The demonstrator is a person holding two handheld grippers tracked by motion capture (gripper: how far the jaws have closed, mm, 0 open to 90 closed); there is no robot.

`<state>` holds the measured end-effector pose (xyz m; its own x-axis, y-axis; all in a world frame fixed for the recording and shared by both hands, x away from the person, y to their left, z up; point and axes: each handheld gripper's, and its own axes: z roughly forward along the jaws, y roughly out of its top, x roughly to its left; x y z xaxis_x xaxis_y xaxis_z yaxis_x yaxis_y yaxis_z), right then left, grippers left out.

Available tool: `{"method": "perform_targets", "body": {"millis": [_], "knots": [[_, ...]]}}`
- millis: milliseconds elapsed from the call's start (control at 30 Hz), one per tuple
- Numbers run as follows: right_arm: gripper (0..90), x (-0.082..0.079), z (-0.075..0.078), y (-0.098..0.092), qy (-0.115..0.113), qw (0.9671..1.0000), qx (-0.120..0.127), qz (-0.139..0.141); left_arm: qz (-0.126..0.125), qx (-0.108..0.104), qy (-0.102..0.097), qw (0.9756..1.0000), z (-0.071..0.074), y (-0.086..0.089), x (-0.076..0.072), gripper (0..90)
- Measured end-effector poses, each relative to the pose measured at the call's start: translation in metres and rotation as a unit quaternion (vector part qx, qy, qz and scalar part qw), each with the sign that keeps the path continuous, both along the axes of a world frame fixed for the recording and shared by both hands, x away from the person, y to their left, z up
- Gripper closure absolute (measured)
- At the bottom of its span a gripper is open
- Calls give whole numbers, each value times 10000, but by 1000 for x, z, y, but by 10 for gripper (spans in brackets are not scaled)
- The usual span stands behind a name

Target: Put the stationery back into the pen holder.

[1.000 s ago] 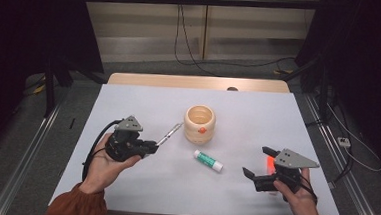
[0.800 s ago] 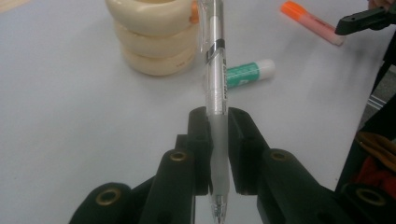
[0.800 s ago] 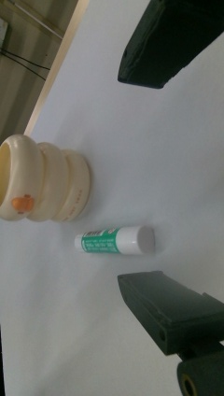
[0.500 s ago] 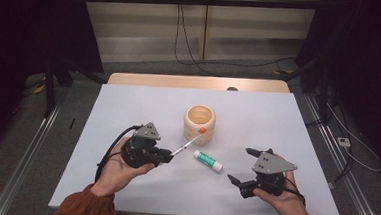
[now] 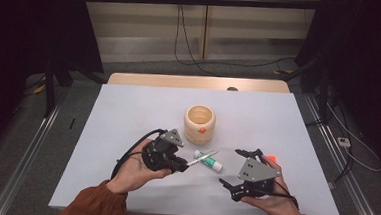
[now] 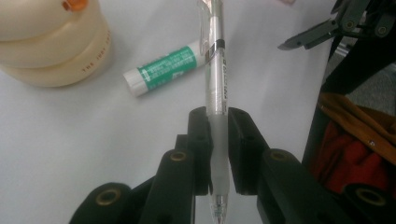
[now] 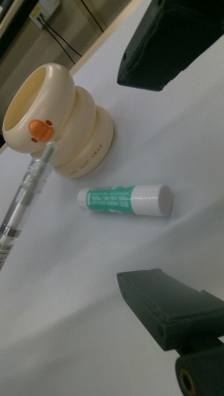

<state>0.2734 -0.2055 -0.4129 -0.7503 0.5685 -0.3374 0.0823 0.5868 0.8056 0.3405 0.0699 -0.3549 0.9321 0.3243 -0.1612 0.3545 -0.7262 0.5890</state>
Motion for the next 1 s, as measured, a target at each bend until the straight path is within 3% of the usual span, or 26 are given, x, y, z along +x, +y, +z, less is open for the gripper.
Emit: {"method": "perform_targets", "body": {"millis": [167,367,500,700,800,833,933,967,1000], "knots": [[130,-5,2,10,-409,9979,-486,108,-125,168,162,9996,-5,-10,3,803],[206,-11,-4,26,-898,9881,-1228,245,-240,297,340,9987,-11,-24,8,803],[235,-13,-7,32,-1101,9834,-1407,304,-335,427,418,9977,-11,-32,9,803],[268,-14,-8,35,-1104,9815,-1519,372,-496,612,434,9959,-11,-40,11,803],[315,-13,-9,38,-1278,9738,-1813,502,-481,652,401,9959,-11,-44,10,803],[329,-12,-9,38,-1373,9684,-1988,616,-539,689,398,9954,-11,-44,10,803],[406,-17,-13,45,-1516,9618,-2194,616,-534,687,407,9954,-12,-47,11,803],[432,-17,-14,47,-1668,9552,-2331,735,-515,657,442,9955,-12,-48,11,803],[450,-18,-14,50,-1738,9517,-2406,790,-538,650,434,9955,-12,-48,11,803]]}}
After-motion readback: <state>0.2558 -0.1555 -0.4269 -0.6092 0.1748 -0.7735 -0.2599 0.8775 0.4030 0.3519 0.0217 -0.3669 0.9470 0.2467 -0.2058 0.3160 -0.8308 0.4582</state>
